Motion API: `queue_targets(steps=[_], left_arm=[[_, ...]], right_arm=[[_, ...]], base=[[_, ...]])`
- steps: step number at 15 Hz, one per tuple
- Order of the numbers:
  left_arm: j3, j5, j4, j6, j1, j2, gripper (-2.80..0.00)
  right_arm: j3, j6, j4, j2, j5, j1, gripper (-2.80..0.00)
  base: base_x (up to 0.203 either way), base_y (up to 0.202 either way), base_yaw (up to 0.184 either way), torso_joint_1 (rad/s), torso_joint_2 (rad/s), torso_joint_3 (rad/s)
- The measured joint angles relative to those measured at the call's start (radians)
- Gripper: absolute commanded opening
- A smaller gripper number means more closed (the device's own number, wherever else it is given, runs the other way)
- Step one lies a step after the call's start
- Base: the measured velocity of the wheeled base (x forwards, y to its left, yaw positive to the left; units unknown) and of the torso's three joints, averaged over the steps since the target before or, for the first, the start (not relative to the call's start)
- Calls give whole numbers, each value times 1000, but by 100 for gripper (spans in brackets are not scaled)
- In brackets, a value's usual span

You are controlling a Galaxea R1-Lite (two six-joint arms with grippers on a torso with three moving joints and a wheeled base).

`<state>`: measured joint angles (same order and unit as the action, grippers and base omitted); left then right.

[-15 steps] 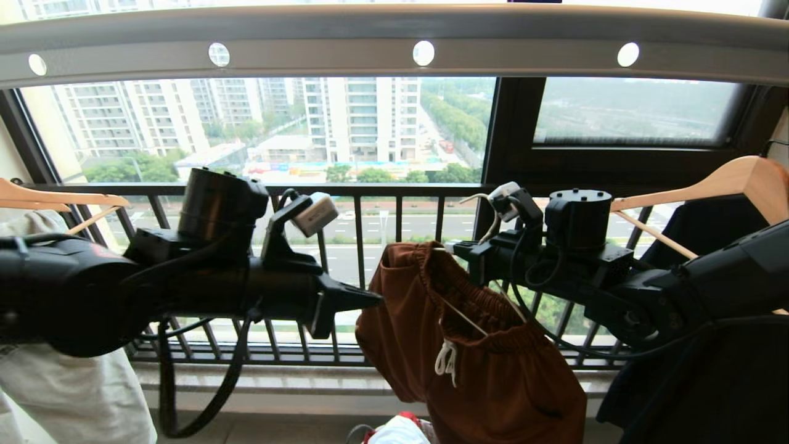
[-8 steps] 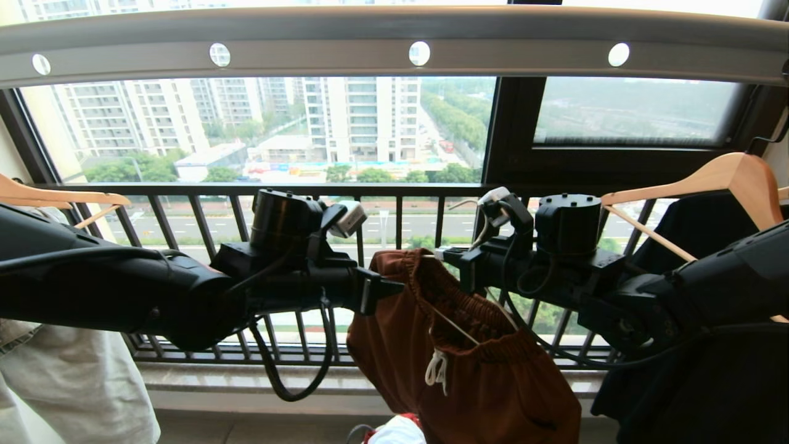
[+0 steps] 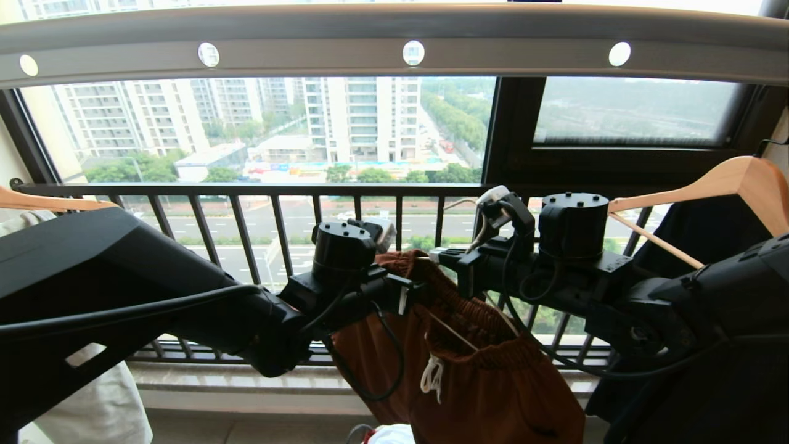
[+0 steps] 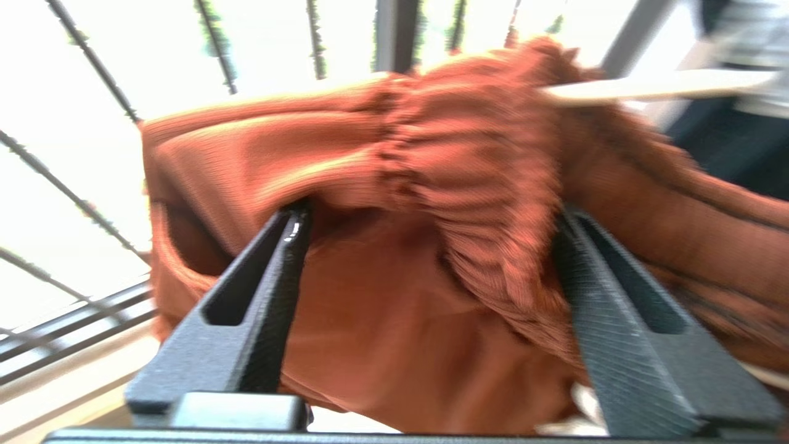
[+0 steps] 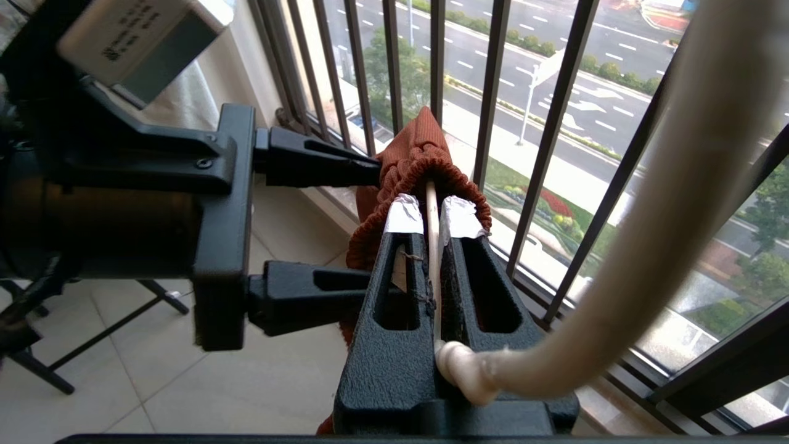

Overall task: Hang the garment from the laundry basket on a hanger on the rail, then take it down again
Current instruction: Take the clothes off the clothes rack

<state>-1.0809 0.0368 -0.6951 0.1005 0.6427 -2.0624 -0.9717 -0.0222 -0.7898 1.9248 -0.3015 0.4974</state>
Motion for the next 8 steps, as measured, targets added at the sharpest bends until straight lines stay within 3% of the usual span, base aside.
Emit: queue_targets(steps=[4,5,6,8], left_arm=[[-16,70,0,-79,-3,-31,0],[-16,87,0,-85,-4,-34,-42],[-21,94,0,-87,-10,-38,-280],[-25,98,-1,-90,-18,-41,-280]], right_arm=[[-8,0,0,-2,26,-1,-280],[-14,0,0,-2,33,-2,-280],[-16,0,0,-1,34,-4,-280],[-21,0,0,0,34,-9,-280]], base=[[0,0,0,0,0,0],[0,0,0,0,0,0],[0,0,0,0,0,0],[0,0,0,0,0,0]])
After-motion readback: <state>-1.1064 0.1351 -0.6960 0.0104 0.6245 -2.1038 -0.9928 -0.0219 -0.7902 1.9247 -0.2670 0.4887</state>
